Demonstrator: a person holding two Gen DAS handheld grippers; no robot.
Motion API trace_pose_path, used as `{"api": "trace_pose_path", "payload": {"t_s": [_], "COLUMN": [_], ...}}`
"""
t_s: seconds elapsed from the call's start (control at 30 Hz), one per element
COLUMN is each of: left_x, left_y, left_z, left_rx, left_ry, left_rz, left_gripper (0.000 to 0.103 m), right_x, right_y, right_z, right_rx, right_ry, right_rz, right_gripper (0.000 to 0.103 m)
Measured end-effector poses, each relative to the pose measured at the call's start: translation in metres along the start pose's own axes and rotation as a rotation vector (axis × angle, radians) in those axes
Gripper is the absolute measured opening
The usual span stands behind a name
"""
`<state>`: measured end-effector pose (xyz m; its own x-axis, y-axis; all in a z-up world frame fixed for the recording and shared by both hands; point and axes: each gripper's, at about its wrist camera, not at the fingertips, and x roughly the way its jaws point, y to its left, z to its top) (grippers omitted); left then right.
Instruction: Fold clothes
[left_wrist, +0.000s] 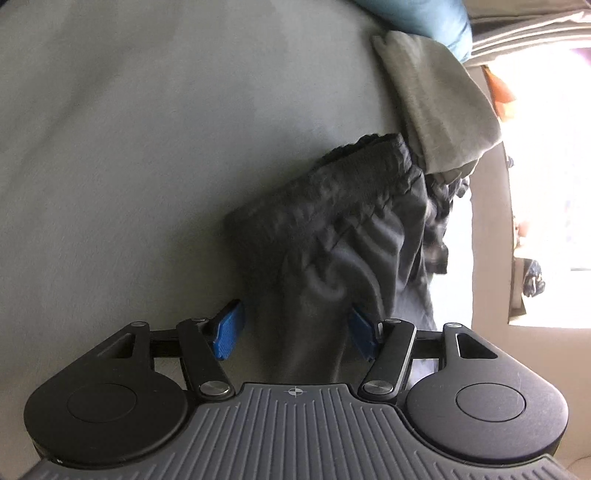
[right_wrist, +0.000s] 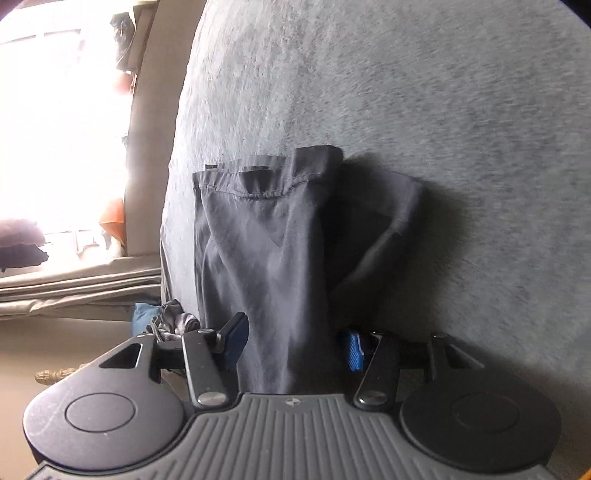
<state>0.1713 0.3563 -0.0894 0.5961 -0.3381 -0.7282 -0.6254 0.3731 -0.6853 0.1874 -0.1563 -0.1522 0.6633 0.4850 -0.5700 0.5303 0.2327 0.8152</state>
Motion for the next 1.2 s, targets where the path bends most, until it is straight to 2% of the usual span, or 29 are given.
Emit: {"api": "trace_pose_path", "payload": {"t_s": [0.13,0.2,0.33,0.47,0.6,0.67,0.7,0.73,0.8,0.83,0.9,1.03,1.2], "left_x": [-0.004,0.002,0.013,0.019,0.023,0.027,0.029,0.030,0.029,0.026,0.020,0.005,-0.016], "left_y": [0.014,0.011,0.002,-0.005,-0.013,-0.017,-0.019,-0.022,-0.029,-0.030,-0.032,-0.035,-0.034], "left_z": [-0.009,-0.005,0.002,0.004,0.012,0.017,0.019,0.019,0.017,0.015,0.011,0.001,-0.020], "left_rx": [-0.015,-0.024,-0.023,-0.004,-0.012,-0.024,-0.022,-0.008,0.031,0.042,0.054,0.071,0.108], "left_ry": [-0.004,-0.018,-0.081,-0.134,-0.181,-0.197,-0.203,-0.210,-0.225,-0.230,-0.239,-0.257,-0.247], "left_rz": [0.017,0.016,-0.006,-0.014,-0.009,0.008,0.020,0.036,0.070,0.081,0.098,0.104,0.110], "left_gripper": [0.062,0.067,0.078,0.079,0.067,0.051,0.047,0.037,0.024,0.018,0.015,0.013,0.013], "right_x": [-0.011,-0.013,-0.001,0.014,0.019,0.025,0.028,0.031,0.035,0.034,0.032,0.011,-0.026], "right_y": [-0.014,-0.020,-0.022,-0.014,-0.009,-0.005,-0.003,-0.001,0.003,0.005,0.010,0.013,-0.007], "right_z": [-0.001,0.003,0.009,0.010,0.019,0.024,0.027,0.030,0.035,0.036,0.037,0.030,0.024], "right_rx": [0.056,0.079,0.104,0.122,0.104,0.092,0.083,0.071,0.047,0.033,0.005,-0.035,-0.030], "right_ry": [-0.002,-0.009,-0.023,-0.053,-0.079,-0.090,-0.095,-0.098,-0.107,-0.116,-0.136,-0.173,-0.190], "right_rz": [0.019,0.034,0.071,0.106,0.126,0.134,0.130,0.123,0.105,0.091,0.067,0.053,0.063], "right_gripper": [0.055,0.055,0.055,0.055,0.051,0.045,0.041,0.037,0.011,0.008,0.004,0.003,0.003]}}
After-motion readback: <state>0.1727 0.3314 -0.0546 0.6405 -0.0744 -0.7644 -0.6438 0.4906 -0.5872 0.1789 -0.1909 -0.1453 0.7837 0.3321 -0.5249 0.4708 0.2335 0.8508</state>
